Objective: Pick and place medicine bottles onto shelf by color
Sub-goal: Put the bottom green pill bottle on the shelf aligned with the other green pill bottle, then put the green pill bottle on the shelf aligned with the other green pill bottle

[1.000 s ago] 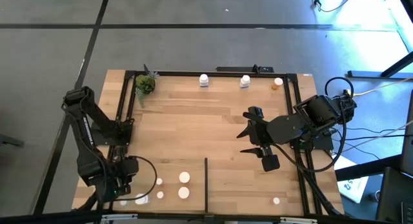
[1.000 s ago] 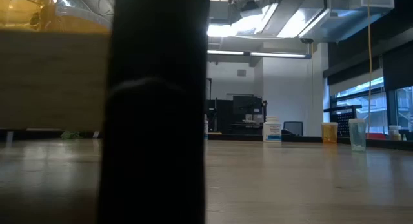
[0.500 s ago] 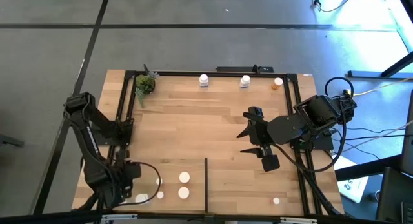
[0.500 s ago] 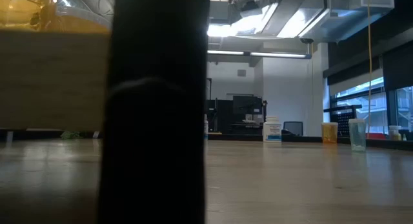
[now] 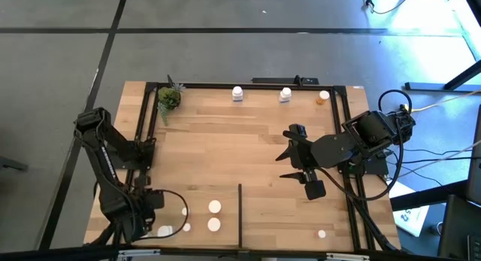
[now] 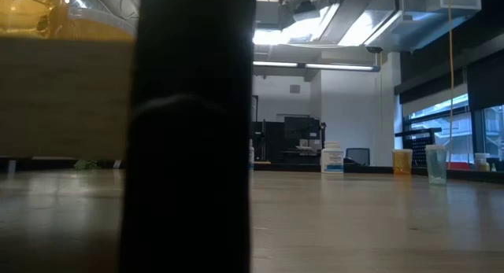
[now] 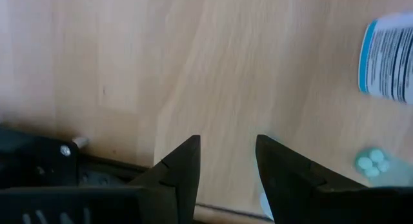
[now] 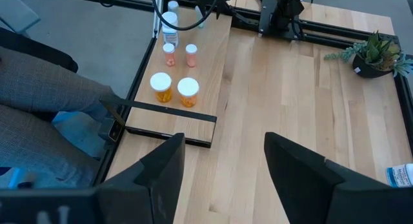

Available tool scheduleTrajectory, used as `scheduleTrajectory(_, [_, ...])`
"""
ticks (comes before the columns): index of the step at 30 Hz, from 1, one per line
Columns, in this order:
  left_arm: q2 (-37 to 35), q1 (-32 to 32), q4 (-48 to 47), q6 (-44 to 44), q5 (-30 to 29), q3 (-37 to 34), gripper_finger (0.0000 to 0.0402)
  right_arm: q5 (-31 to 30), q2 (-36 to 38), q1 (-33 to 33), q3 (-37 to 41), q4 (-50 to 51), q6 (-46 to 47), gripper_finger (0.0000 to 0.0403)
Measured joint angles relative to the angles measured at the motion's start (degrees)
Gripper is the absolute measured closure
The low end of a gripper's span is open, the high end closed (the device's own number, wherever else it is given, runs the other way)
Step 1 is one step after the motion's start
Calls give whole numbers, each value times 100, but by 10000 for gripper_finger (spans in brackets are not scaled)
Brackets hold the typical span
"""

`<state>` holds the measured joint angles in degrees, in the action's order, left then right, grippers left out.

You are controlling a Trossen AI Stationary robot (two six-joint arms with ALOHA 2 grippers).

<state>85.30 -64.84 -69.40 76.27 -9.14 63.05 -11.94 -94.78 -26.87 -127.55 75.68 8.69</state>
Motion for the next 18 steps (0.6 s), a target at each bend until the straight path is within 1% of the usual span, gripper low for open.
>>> scheduleTrajectory(3, [0, 0, 4, 0, 94, 0, 260, 0, 0, 2, 0, 0, 0, 188])
scheduleTrajectory(12, [-5, 38, 4, -169, 70, 0, 260, 0, 0, 2, -2, 0, -16, 188])
scheduleTrajectory(18, [-110, 243, -147, -370, -245, 128, 260, -66, 0, 2, 0, 0, -1, 188])
